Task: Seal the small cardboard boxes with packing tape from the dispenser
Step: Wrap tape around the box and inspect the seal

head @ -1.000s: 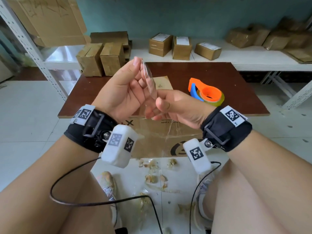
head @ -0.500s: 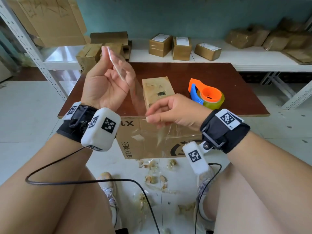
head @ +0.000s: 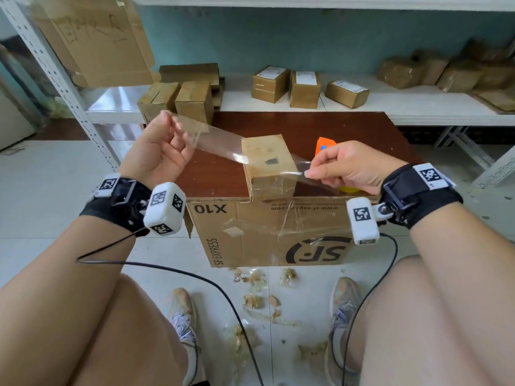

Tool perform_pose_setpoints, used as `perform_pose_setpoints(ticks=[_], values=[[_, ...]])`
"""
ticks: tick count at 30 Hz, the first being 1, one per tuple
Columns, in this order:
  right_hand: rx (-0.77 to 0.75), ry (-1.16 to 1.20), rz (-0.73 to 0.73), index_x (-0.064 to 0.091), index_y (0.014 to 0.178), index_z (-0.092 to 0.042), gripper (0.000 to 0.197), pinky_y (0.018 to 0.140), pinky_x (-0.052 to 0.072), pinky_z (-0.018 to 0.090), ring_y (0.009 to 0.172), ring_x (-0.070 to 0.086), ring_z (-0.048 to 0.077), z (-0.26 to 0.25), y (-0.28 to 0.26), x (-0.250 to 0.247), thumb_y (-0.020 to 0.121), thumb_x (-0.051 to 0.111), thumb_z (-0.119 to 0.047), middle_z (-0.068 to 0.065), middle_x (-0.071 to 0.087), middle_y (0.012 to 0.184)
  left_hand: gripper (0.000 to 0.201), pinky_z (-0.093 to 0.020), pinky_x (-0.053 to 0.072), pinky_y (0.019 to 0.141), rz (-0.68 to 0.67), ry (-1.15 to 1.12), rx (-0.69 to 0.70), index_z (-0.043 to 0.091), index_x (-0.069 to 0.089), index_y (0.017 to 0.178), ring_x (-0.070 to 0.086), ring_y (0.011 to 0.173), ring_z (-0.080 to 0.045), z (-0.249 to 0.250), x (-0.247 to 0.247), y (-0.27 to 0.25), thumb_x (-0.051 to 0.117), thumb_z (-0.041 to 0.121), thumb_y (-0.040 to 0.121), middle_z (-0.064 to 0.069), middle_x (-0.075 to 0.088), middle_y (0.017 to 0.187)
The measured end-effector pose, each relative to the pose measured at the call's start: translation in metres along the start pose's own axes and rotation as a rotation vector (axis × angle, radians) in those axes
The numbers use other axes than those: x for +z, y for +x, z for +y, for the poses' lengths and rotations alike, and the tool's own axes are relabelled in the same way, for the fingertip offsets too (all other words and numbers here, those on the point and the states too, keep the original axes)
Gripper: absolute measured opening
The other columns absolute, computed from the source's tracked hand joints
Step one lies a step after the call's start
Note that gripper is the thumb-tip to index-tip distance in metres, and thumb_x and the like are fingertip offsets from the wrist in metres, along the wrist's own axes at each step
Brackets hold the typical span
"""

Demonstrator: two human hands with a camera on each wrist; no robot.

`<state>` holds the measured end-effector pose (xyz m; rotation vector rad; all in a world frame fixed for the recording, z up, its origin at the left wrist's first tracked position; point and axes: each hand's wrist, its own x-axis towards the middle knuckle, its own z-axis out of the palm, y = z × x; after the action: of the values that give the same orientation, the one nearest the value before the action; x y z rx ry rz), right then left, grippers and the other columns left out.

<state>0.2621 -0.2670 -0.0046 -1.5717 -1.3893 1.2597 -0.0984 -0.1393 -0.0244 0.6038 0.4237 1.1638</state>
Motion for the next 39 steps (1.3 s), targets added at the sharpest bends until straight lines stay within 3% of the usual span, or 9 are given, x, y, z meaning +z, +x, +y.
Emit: perform_pose_setpoints(ticks=[6,10,13,17,24,28,31,34,39], values=[[0.044,-0.122,0.075,0.078,0.072,-0.019,0.03,0.065,0.047,0.028,0.061,0.056,0.014,0.003,-0.002,-0.017,0.062,0.096,-0.04,0.009,0.066,0.073,0.012,-0.024,0.059,0.092,-0.016,0.322,0.129,0.016,0.068,0.103,0.071,0.092,-0.007,-0.003,-0.005,0.0,0.058,0.019,0.109,0.001,0.072,0.097],[0.026,-0.331,0.059,0.076,0.081,-0.011,0.04,0.074,0.054,0.028,0.074,0.073,0.012,-0.006,-0.001,-0.016,0.073,0.091,-0.047,0.007,0.08,0.081,0.008,-0.022,0.06,0.089,0.025,0.314,0.171,0.014,0.069,0.108,0.073,0.091,-0.007,-0.001,-0.008,0.005,0.063,0.019,0.106,0.001,0.074,0.097],[-0.024,-0.262,0.087,0.073,0.081,-0.013,0.038,0.081,0.058,0.035,0.08,0.076,0.023,-0.004,0.004,-0.011,0.067,0.094,-0.042,0.015,0.079,0.084,0.01,-0.025,0.061,0.091,0.103,0.321,0.193,0.012,0.071,0.111,0.074,0.093,-0.01,-0.001,-0.013,0.01,0.068,0.019,0.103,-0.002,0.075,0.099],[-0.047,-0.041,0.247,0.078,0.088,-0.01,0.029,0.072,0.054,0.03,0.067,0.064,0.013,0.004,0.024,-0.007,0.075,0.093,-0.031,0.009,0.077,0.078,0.013,-0.03,0.059,0.096,0.227,0.323,0.225,0.009,0.073,0.11,0.073,0.104,-0.018,-0.008,-0.021,0.013,0.073,0.019,0.101,-0.007,0.075,0.105],[0.025,0.226,0.36,0.078,0.105,-0.009,0.028,0.073,0.054,0.025,0.079,0.065,0.012,0.01,0.06,0.002,0.086,0.088,-0.028,0.002,0.073,0.087,0.005,-0.027,0.062,0.09,0.474,0.344,0.303,0.007,0.076,0.097,0.077,0.096,-0.018,-0.028,-0.012,0.02,0.079,0.011,0.096,-0.012,0.077,0.098],[0.028,0.377,0.378,0.074,0.102,-0.013,0.02,0.098,0.059,0.04,0.083,0.068,0.013,0.007,0.072,0.008,0.091,0.083,-0.026,-0.005,0.071,0.081,0.015,-0.021,0.062,0.083,0.632,0.431,0.308,0.007,0.077,0.107,0.08,0.097,-0.015,-0.038,-0.007,0.026,0.082,0.011,0.094,-0.01,0.079,0.104],[0.052,0.425,0.387,0.071,0.107,-0.012,0.02,0.101,0.056,0.053,0.09,0.072,0.017,0.004,0.075,0.014,0.095,0.079,-0.026,-0.004,0.07,0.085,0.022,-0.019,0.062,0.077,0.717,0.551,0.305,0.015,0.077,0.114,0.079,0.091,-0.009,-0.045,-0.003,0.03,0.082,0.019,0.094,-0.002,0.078,0.106],[0.094,0.492,0.334,0.067,0.104,-0.016,0.016,0.096,0.051,0.061,0.094,0.071,0.02,0.003,0.076,0.024,0.097,0.076,-0.027,0.0,0.065,0.096,0.027,-0.026,0.064,0.082,0.776,0.623,0.249,0.02,0.074,0.119,0.076,0.092,-0.009,-0.043,0.0,0.032,0.082,0.028,0.094,0.005,0.076,0.107],[0.128,0.622,0.262,0.064,0.101,-0.016,0.012,0.069,0.061,0.055,0.092,0.062,0.021,0.007,0.079,0.035,0.1,0.073,-0.025,0.003,0.058,0.087,0.022,-0.019,0.04,0.053,0.848,0.731,0.125,0.028,0.068,0.115,0.06,0.073,-0.003,-0.039,0.001,0.032,0.076,0.039,0.098,0.009,0.068,0.095]])
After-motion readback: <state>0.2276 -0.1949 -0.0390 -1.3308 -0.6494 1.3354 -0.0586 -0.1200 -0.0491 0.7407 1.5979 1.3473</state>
